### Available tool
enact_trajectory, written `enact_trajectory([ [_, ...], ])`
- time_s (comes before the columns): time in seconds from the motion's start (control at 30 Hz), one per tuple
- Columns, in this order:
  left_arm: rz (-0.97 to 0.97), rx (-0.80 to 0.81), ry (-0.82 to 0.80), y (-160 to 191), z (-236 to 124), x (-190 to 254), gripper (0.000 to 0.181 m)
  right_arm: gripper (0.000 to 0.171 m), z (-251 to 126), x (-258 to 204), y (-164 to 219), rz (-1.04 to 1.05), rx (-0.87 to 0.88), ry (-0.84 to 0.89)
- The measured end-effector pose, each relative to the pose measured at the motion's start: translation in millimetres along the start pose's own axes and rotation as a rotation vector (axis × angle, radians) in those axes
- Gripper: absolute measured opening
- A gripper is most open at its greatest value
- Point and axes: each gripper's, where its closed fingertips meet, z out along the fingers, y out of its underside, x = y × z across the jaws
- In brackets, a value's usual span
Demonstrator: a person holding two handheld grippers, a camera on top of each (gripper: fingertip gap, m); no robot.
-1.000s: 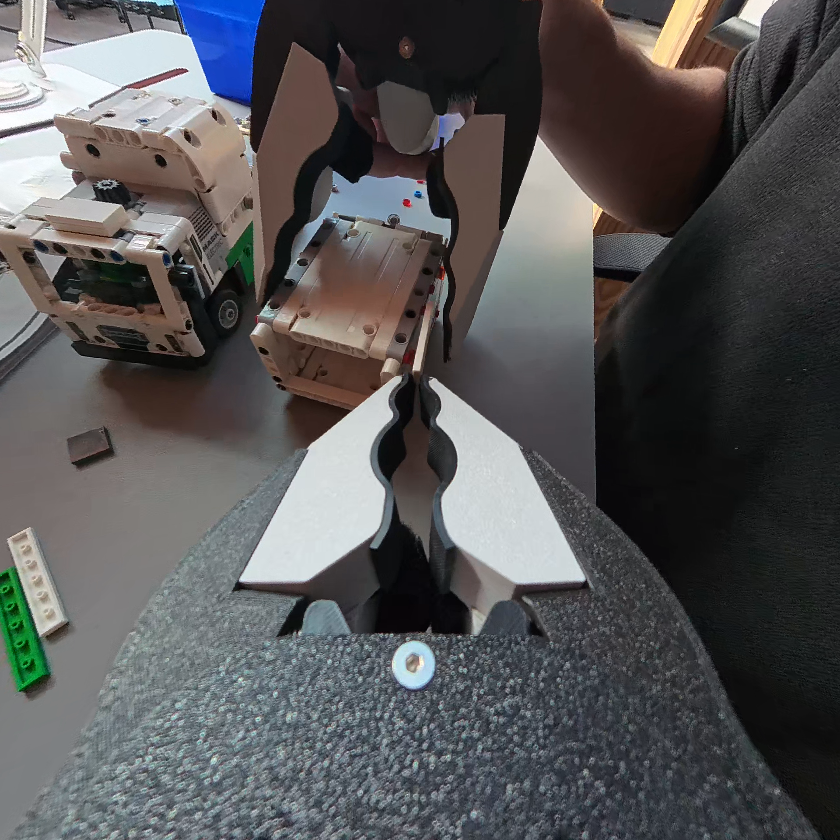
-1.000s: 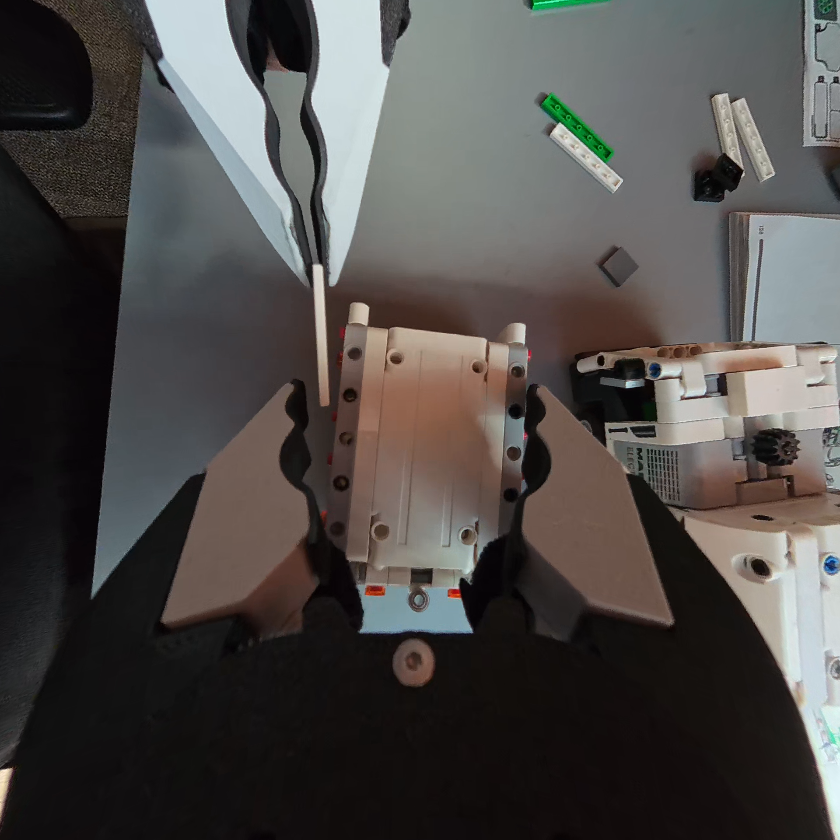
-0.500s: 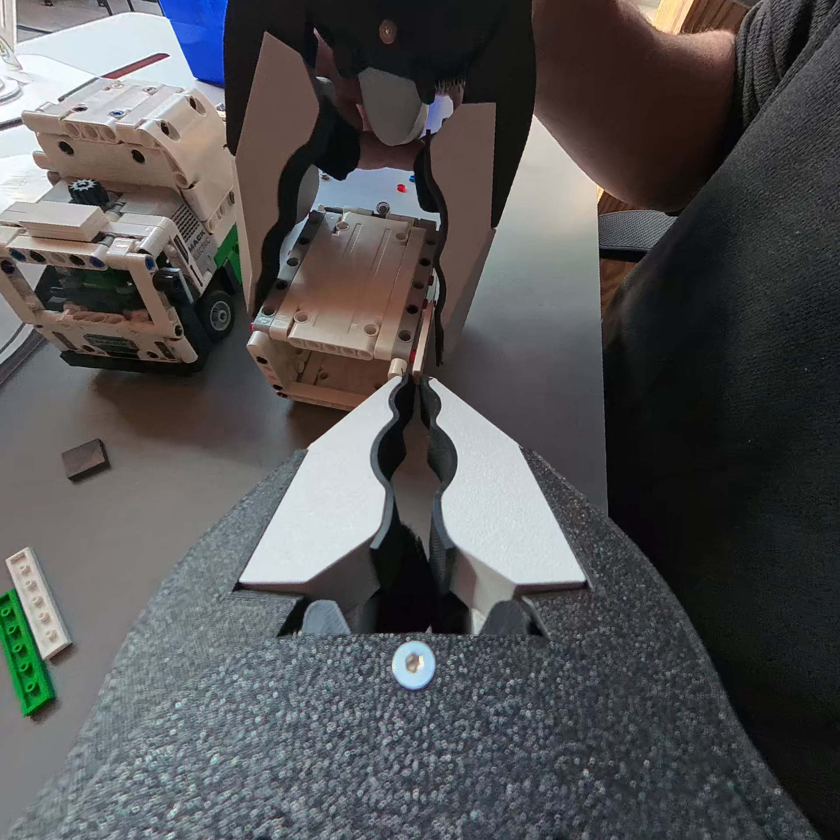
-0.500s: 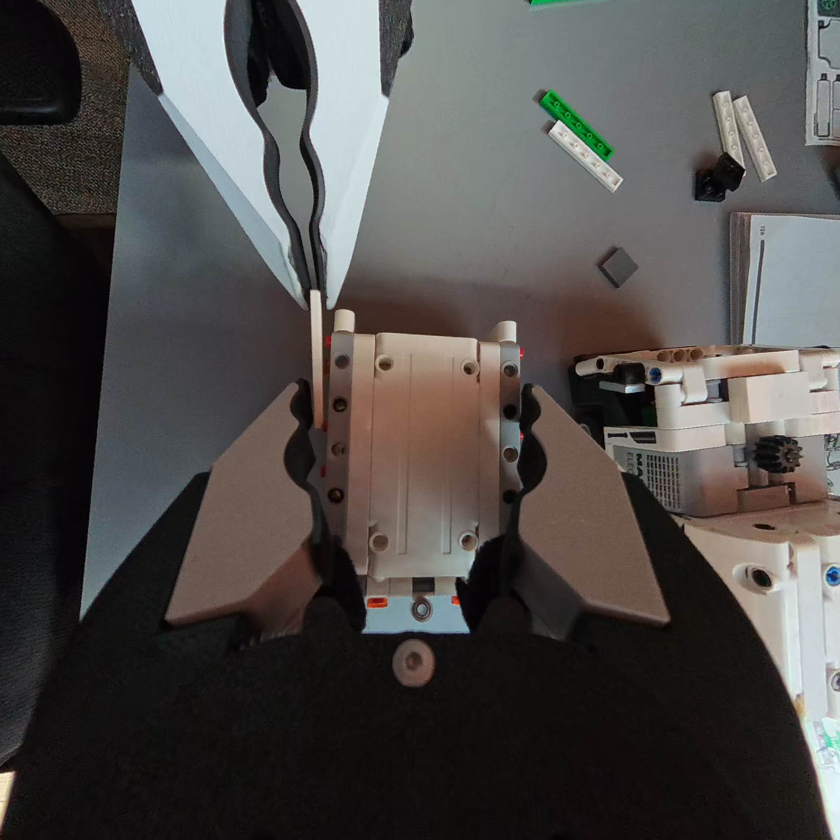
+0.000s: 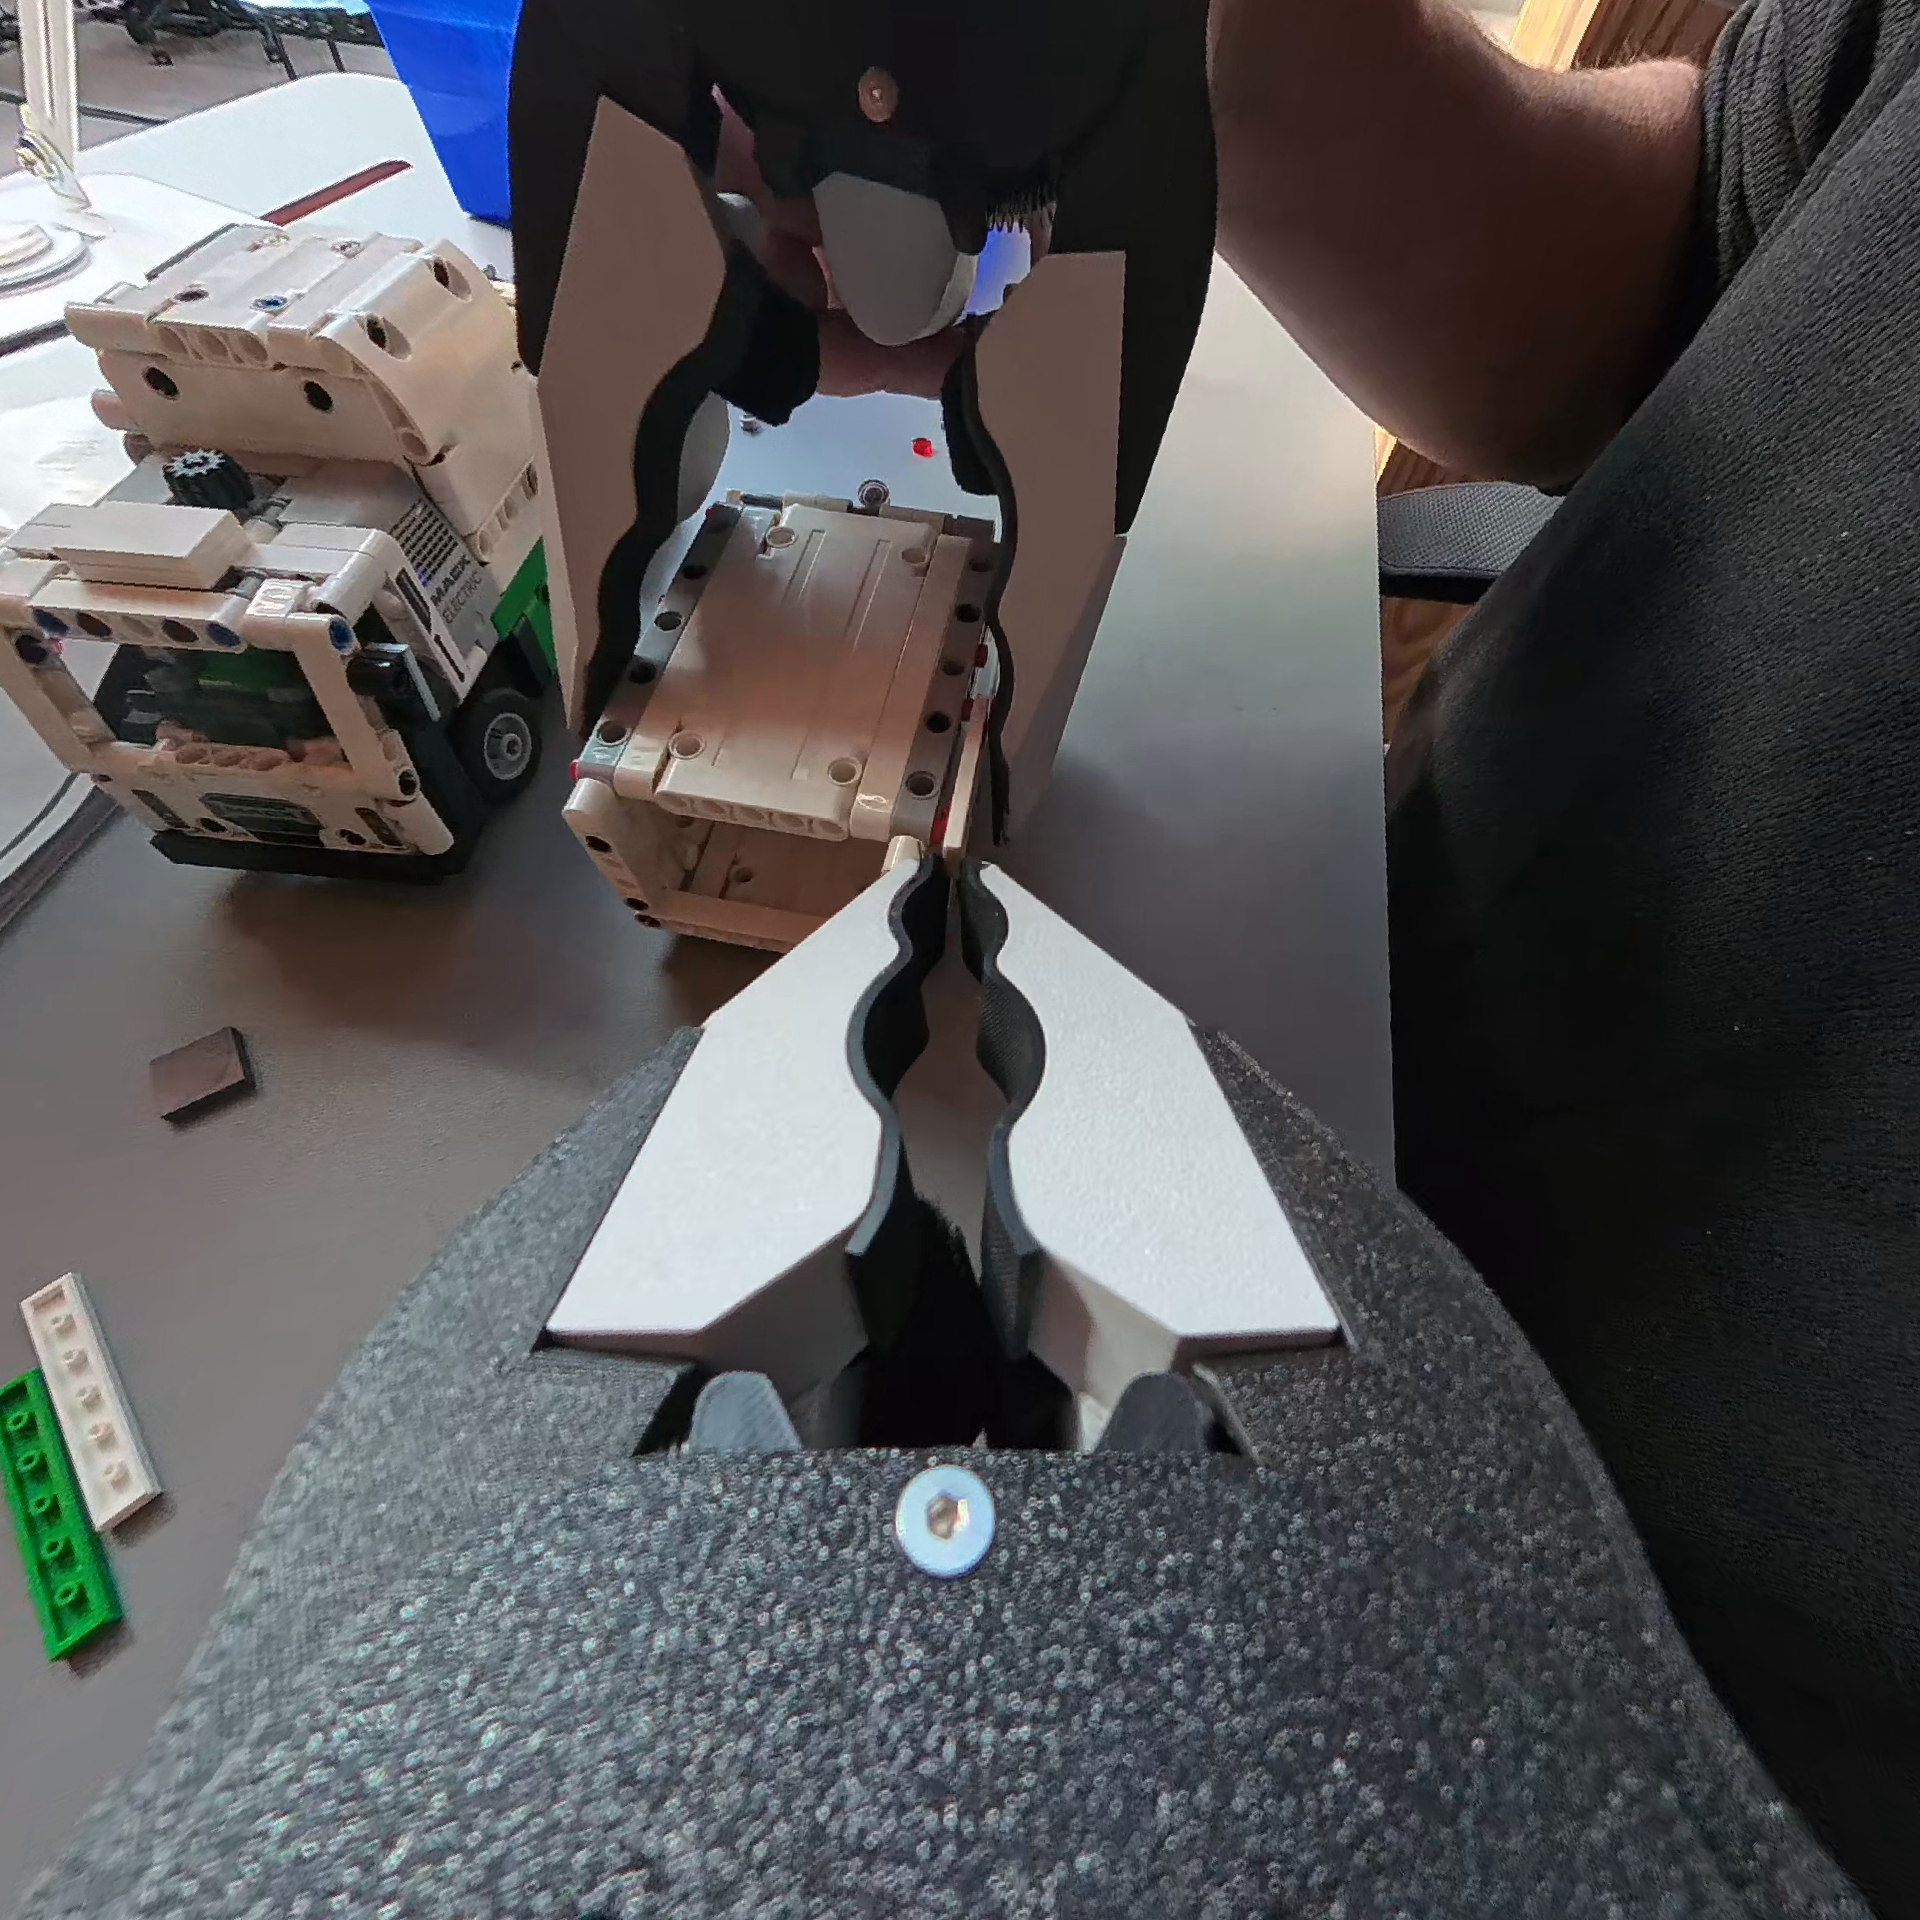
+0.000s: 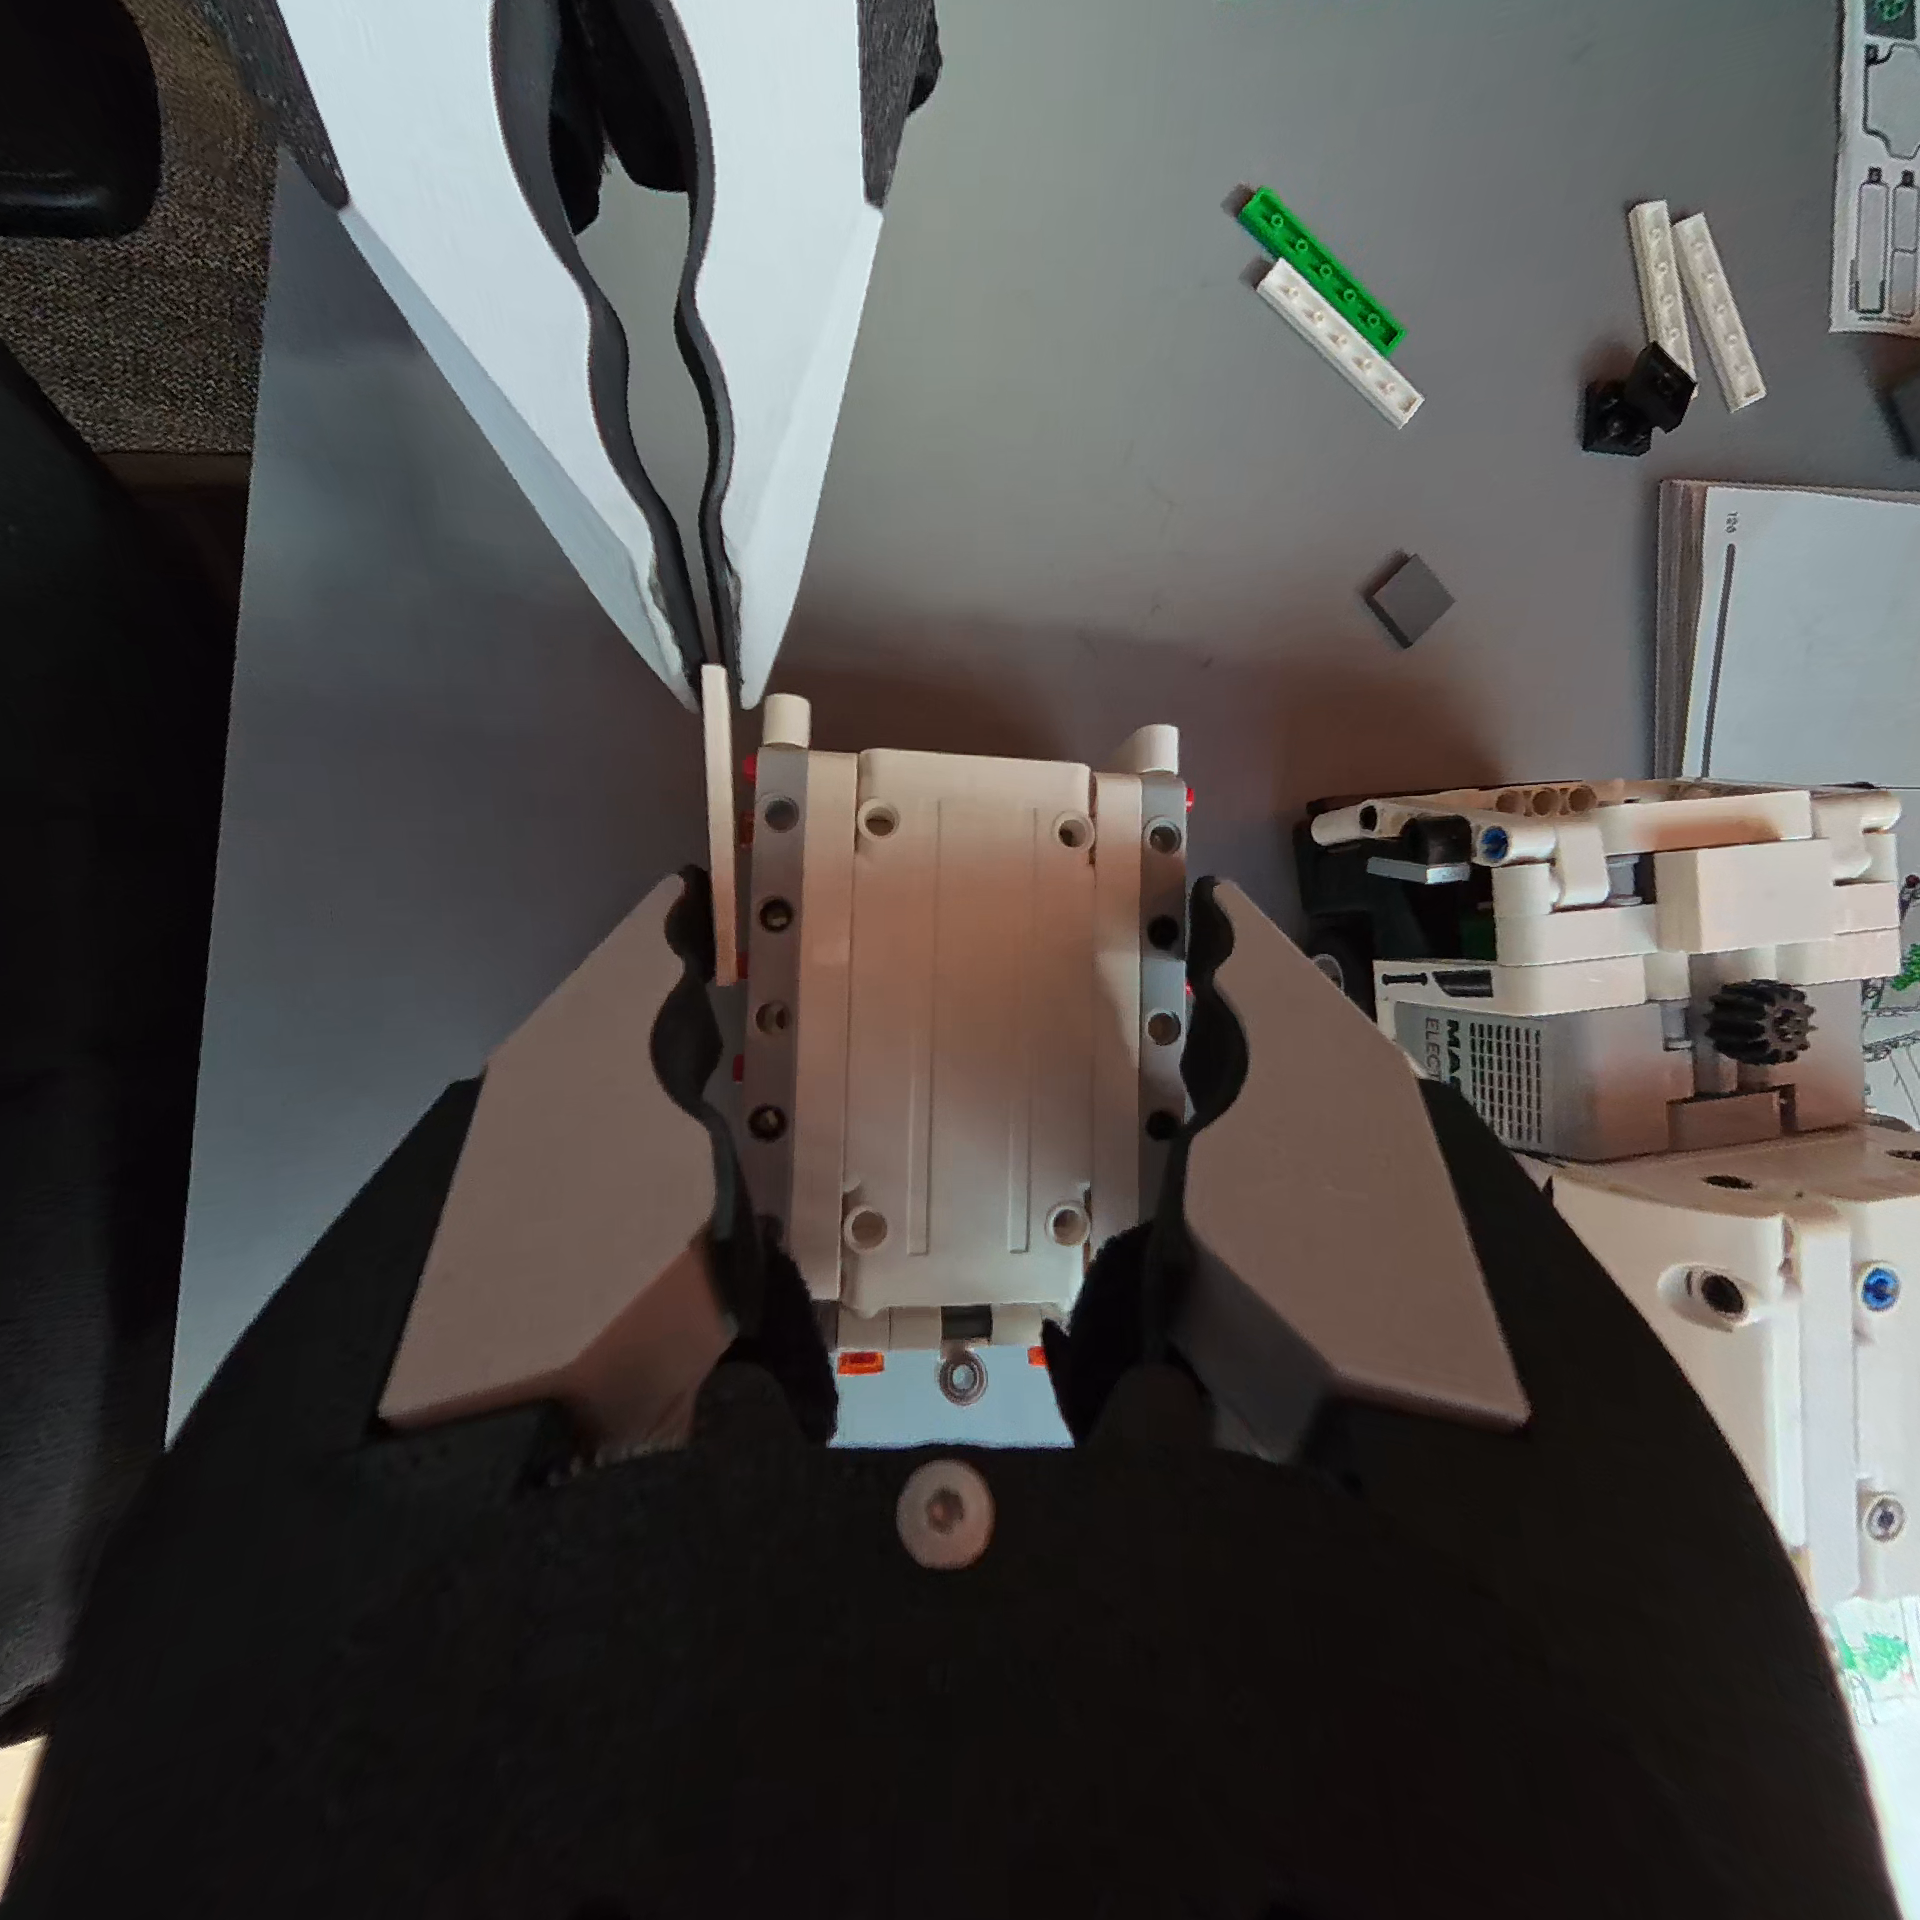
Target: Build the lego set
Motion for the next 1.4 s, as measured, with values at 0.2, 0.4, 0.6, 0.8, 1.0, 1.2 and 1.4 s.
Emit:
enact_trajectory([
  [0.2, -0.004, -0.002, 0.004, 0, 1, 0, 0.001, 0.088, -4, 1, 2, 0.004, 0.003, 0.003],
  [0.4, -0.003, -0.007, -0.005, 0, 2, -1, 0.001, 0.087, -4, 0, 2, 0.008, 0.001, 0.0],
  [0.6, 0.0, -0.027, -0.031, 3, 3, -4, 0.001, 0.087, -4, 4, 3, 0.019, -0.005, 0.011],
  [0.8, -0.007, -0.031, -0.069, 3, 4, -6, 0.004, 0.086, -4, 6, 4, 0.019, -0.029, 0.014],
  [1.0, -0.093, -0.002, -0.067, 0, 0, -9, 0.036, 0.085, -4, 9, 5, 0.02, -0.038, 0.015],
  [1.2, -0.12, -0.039, -0.062, 2, 11, -17, 0.035, 0.085, -4, 9, 5, 0.008, -0.04, 0.012],
  [1.4, -0.128, -0.049, 0.009, 1, 17, -10, 0.029, 0.086, -4, 9, 5, -0.005, -0.044, 0.01],
])
